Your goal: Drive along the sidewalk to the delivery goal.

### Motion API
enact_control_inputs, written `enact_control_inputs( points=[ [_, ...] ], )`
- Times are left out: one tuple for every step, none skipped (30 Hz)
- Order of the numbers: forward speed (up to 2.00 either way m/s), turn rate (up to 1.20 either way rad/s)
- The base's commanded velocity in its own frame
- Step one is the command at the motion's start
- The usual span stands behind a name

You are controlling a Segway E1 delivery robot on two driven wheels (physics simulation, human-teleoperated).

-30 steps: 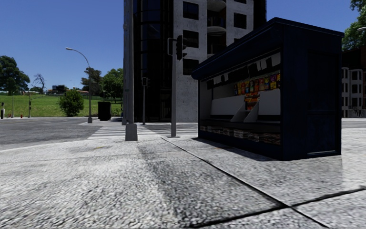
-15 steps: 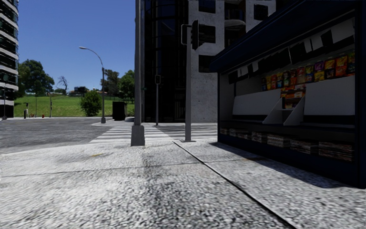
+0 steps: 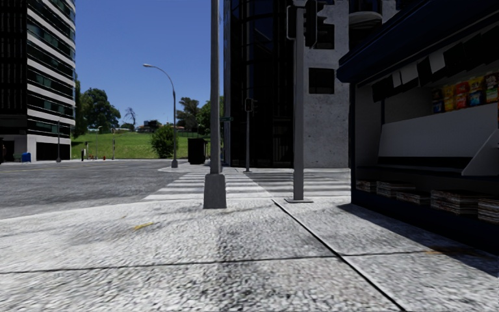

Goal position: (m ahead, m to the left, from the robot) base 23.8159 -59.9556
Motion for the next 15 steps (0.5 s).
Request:
enact_control_inputs(
  points=[
    [1.9, 0.0],
    [1.9, 0.0],
    [1.9, 0.0],
    [1.86, 0.0],
    [1.79, -0.25],
    [1.72, -0.43],
    [1.72, -0.43],
    [1.68, -0.47],
    [1.66, -0.48],
    [1.66, -0.48],
    [1.66, -0.48],
    [1.65, -0.48],
    [1.65, -0.48],
    [1.65, -0.48],
    [1.65, -0.48]
  ],
)
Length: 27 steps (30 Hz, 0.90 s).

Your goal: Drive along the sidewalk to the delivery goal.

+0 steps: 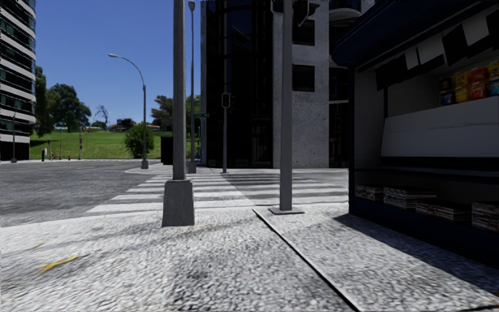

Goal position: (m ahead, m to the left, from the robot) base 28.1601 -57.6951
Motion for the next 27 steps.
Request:
enact_control_inputs(
  points=[
    [1.65, -0.48],
    [1.65, -0.48],
    [1.65, -0.48],
    [1.65, -0.48],
    [1.65, -0.07],
    [1.65, 0.0],
    [1.65, 0.0],
    [1.65, 0.0],
    [1.65, 0.0],
    [1.65, 0.0],
    [1.65, 0.0],
    [1.65, 0.0],
    [1.6, 0.0],
    [1.6, 0.0],
    [1.53, 0.0],
    [1.46, 0.09],
    [1.42, 0.2],
    [1.42, 0.2],
    [1.41, 0.28],
    [1.4, 0.37],
    [1.4, 0.37],
    [1.4, 0.39],
    [1.4, 0.4],
    [1.4, 0.4],
    [1.4, 0.4],
    [1.4, 0.41],
    [1.4, 0.41]
  ],
)
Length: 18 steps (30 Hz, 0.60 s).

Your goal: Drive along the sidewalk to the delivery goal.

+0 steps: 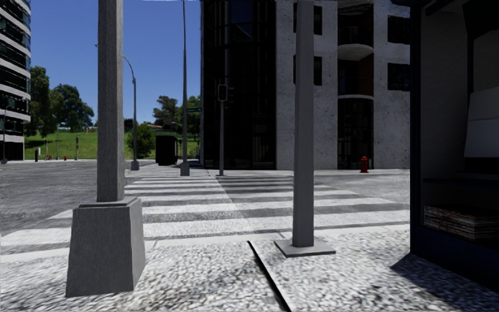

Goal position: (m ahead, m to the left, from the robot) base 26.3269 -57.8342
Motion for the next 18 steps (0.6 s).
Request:
enact_control_inputs(
  points=[
    [1.4, 0.42],
    [1.4, 0.42],
    [1.4, 0.42],
    [1.4, 0.42],
    [1.4, 0.42],
    [1.4, 0.18],
    [1.41, 0.0],
    [1.43, 0.0],
    [1.43, 0.0],
    [1.45, 0.0],
    [1.47, 0.0],
    [1.47, 0.0],
    [1.47, 0.0],
    [1.47, 0.0],
    [1.47, 0.0],
    [1.47, 0.0],
    [1.47, 0.0],
    [1.47, 0.0]
  ],
)
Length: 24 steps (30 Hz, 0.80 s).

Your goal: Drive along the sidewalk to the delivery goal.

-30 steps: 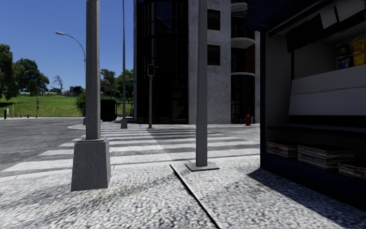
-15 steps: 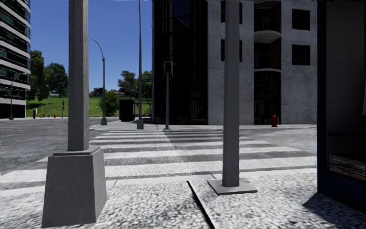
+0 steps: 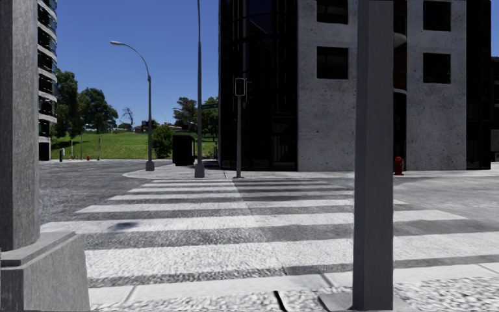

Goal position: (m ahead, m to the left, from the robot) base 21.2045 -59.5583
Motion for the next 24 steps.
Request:
enact_control_inputs(
  points=[
    [1.47, 0.0],
    [1.47, 0.0],
    [1.47, 0.0],
    [1.47, 0.0],
    [1.47, 0.03],
    [1.47, 0.03],
    [1.47, 0.1],
    [1.53, 0.21],
    [1.55, 0.25],
    [1.55, 0.25],
    [1.55, 0.28],
    [1.56, 0.32],
    [1.56, 0.33],
    [1.56, 0.33],
    [1.56, 0.33],
    [1.56, 0.33],
    [1.56, 0.33],
    [1.57, 0.33],
    [1.57, 0.33],
    [1.57, 0.33],
    [1.57, 0.33],
    [1.58, 0.33],
    [1.58, 0.33],
    [1.67, 0.0]
  ],
)
